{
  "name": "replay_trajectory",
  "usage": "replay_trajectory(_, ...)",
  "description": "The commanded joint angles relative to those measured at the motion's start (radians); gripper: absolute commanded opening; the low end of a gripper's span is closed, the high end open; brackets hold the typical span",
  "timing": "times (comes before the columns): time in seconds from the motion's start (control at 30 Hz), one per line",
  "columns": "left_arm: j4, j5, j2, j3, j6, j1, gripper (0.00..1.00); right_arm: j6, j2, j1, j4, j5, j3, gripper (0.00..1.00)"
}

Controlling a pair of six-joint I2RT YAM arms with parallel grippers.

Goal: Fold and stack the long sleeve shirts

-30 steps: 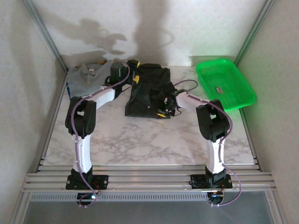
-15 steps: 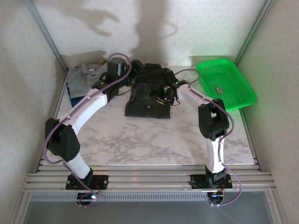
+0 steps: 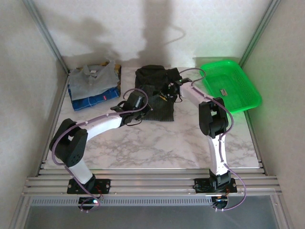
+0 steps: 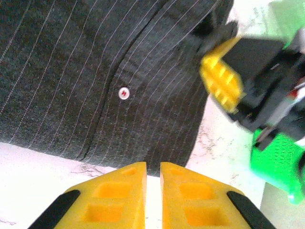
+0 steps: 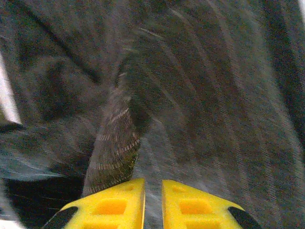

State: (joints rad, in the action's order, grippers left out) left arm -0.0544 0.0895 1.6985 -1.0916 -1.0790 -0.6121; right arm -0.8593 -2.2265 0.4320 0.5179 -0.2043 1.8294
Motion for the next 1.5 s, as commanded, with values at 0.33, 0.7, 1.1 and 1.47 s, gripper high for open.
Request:
replay_trajectory(0.33,0.042,0.035,0.212,0.037,0.074,-0.024,0.16,-0.157,-0.263,-0.024,-0.151,-0.171,0.399,0.29)
replay_trajectory(0.7,0.077,0.081,0.141,0.145,0.113,0.001,0.2,0.22,-0.024,-0.025,0.184,0.001,0.192,0.4)
replay_trajectory(1.1,-0.002,0.151,0.076,0.19,0.276,0.088,0.23,0.293,0.088,0.054,0.074,0.096,-0.28,0.33)
replay_trajectory(1.47,0.009,0.179,0.022,0.215,0.326,0.23,0.27,-0.162,0.316,0.168,-0.022,0.016,-0.765,0.28)
